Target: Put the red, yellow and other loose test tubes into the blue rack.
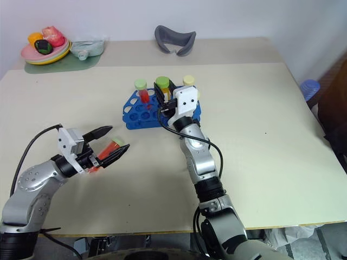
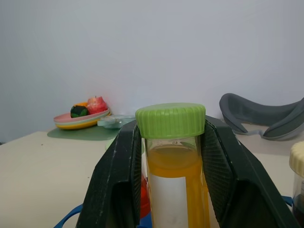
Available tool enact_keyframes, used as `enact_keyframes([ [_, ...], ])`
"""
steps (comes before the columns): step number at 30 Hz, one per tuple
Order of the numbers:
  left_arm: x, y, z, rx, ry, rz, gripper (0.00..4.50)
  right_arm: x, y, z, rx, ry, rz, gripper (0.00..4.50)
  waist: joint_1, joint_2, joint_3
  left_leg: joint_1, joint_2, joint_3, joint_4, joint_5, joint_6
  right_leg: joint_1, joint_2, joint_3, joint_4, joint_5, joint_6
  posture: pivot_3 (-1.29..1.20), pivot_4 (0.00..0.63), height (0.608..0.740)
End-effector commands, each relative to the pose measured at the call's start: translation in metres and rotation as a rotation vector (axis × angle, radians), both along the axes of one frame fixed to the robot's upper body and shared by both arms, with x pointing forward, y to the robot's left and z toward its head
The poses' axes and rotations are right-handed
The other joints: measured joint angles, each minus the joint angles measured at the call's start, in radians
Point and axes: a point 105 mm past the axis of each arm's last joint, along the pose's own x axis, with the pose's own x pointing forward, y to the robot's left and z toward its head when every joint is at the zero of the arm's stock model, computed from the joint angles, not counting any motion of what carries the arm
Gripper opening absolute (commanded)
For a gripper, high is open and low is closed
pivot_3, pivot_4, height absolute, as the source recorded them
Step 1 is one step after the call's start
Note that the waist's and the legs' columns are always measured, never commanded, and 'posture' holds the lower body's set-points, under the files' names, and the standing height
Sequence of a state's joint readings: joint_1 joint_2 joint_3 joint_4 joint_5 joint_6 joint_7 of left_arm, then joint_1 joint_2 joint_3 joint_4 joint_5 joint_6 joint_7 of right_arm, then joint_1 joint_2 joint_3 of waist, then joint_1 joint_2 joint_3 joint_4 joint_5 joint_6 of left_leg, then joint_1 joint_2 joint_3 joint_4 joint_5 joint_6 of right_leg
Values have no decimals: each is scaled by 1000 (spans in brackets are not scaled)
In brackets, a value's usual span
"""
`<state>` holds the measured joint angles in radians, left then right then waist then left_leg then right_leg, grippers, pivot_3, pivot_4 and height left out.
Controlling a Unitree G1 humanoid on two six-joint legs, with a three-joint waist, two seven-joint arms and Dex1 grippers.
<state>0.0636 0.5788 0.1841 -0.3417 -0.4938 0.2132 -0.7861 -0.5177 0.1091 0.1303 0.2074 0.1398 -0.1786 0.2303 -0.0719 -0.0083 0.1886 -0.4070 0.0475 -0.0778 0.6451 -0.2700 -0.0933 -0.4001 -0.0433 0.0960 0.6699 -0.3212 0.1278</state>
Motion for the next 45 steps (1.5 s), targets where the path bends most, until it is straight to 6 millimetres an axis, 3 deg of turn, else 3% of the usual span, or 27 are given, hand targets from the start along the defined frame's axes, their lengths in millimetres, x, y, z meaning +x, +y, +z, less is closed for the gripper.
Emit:
enact_keyframes([
  [1, -3, 2, 15, -2, -49, -9, 4500, -1, -2, 6, 33, -31, -8, 1323, 0, 0, 0, 0, 0, 0, 0, 0, 0, 0, 0, 0, 0, 0, 0, 0, 150, 740],
  [26, 4, -11, 33, 1, -50, -32, 4500, -6, 0, -1, 41, -22, 16, 1323, -1, 0, 0, 1, 0, 0, 0, 0, 0, 0, 0, 0, 1, 0, 0, 0, 150, 740],
  [45, -3, -10, 27, -3, -36, -33, 4500, -10, -9, -2, 37, -27, 0, 1323, 0, 0, 0, 1, 0, 0, 0, 0, 0, 1, 0, 0, 1, 0, 0, 0, 150, 740],
])
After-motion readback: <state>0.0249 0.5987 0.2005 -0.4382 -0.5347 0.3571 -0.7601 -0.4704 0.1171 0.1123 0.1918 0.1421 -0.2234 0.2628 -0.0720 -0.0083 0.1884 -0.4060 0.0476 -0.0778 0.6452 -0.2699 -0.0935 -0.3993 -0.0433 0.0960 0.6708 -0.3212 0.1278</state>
